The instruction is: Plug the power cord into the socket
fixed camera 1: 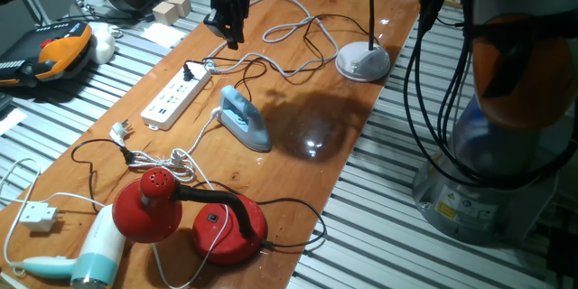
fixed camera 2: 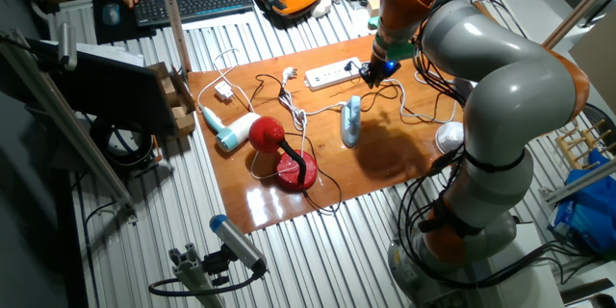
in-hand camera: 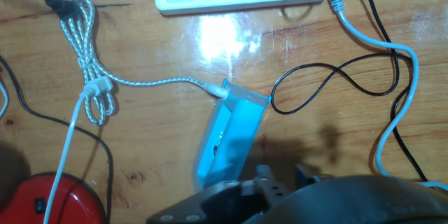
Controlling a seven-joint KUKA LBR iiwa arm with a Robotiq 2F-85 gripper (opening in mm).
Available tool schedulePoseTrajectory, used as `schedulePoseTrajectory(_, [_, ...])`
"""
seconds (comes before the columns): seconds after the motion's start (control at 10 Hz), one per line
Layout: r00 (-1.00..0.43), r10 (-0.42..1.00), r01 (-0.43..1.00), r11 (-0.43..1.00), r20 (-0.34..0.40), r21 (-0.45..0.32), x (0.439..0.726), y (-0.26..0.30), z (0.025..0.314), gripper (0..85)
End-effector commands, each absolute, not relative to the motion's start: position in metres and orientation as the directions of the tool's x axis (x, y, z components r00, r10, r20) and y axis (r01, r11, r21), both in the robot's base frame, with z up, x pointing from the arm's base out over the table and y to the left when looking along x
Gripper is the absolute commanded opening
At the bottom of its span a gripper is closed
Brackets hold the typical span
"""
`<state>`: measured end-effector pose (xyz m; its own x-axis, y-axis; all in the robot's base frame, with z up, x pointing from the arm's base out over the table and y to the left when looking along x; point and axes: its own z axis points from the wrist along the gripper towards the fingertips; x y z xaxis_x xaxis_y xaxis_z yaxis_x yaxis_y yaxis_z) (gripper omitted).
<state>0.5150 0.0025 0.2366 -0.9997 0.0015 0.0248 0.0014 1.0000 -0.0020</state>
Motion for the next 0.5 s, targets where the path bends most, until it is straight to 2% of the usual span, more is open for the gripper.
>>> schedulePoseTrajectory(0.0, [-1.0,0.004,0.004,1.0,0.023,-0.003,0.5152,0.0027,0.2363,0.0])
schedulePoseTrajectory(0.4, [-1.0,0.013,0.013,1.0,0.021,-0.005,0.5152,0.003,0.2353,0.0])
